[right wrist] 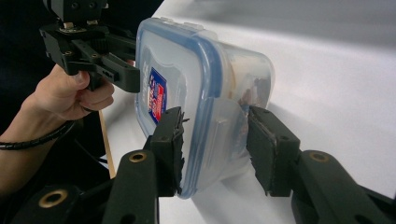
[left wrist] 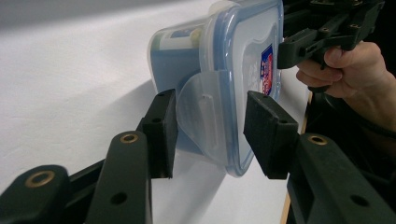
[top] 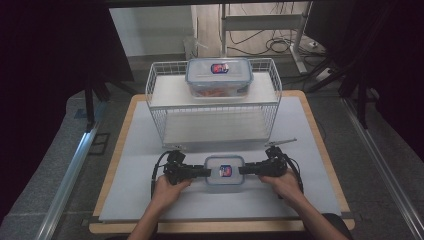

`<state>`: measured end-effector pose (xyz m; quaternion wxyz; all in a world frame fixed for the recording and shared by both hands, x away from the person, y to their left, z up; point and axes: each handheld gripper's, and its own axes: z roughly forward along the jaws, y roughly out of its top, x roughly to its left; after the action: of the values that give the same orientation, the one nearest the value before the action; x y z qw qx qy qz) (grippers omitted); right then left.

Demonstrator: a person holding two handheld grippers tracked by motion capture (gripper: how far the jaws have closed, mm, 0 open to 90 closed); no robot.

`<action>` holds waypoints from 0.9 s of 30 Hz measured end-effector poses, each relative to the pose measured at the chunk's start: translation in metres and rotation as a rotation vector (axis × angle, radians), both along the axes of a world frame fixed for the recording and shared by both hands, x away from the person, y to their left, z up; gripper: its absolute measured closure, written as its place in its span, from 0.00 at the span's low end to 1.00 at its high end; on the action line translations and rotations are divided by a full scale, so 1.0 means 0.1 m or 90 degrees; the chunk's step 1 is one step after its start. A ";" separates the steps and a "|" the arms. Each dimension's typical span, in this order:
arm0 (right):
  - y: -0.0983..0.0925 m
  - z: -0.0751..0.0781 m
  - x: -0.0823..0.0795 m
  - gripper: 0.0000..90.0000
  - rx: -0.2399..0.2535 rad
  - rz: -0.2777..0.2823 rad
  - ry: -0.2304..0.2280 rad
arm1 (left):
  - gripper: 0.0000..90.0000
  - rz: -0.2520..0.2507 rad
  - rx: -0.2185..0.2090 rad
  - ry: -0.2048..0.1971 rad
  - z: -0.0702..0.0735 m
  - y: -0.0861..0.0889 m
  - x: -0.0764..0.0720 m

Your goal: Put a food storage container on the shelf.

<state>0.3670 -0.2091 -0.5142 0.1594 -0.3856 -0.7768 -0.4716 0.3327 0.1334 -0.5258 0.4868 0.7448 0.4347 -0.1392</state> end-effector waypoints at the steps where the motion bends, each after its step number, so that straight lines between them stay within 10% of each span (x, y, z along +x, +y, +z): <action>1: 0.00 0.01 0.00 0.64 0.003 -0.001 -0.002 | 0.61 0.001 0.009 -0.006 0.02 -0.01 0.00; 27: 0.06 0.59 0.10 0.65 0.051 0.006 -0.073 | 0.62 0.030 -0.003 -0.085 0.71 0.10 0.05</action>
<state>0.3773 -0.2030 -0.4548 0.1318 -0.3478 -0.7671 -0.5228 0.3375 0.1439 -0.4548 0.5196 0.7409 0.4182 -0.0790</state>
